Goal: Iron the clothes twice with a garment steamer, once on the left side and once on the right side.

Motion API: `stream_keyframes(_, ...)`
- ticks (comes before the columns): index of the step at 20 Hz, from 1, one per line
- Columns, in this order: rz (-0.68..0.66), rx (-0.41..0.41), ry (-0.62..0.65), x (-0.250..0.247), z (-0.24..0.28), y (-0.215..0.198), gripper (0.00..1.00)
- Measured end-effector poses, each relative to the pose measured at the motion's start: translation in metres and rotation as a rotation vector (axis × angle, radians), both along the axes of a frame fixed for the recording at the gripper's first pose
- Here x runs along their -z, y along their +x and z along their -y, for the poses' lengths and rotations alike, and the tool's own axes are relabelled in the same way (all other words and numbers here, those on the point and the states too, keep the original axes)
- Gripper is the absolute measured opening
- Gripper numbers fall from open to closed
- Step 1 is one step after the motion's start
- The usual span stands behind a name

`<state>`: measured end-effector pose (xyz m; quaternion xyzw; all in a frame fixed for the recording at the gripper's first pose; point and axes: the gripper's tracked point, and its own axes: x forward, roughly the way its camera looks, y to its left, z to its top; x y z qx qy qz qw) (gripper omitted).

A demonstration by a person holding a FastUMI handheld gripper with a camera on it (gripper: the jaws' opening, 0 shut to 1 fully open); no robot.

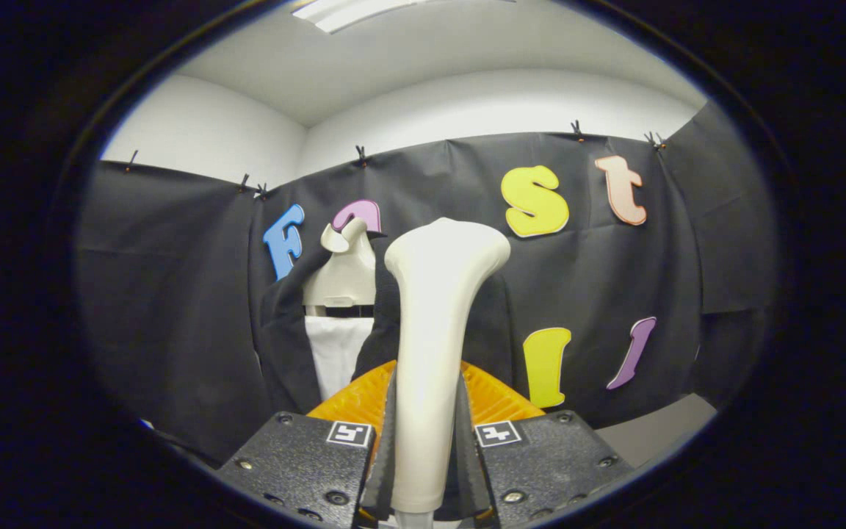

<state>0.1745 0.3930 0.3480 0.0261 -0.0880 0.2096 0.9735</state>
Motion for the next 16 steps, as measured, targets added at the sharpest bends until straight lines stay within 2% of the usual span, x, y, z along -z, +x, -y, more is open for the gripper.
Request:
stream_keyframes(9, -0.1, 0.007, -0.051, 0.047, -0.008, 0.016, 0.38)
stream_keyframes(16, -0.145, -0.009, -0.074, 0.074, -0.008, 0.009, 0.38)
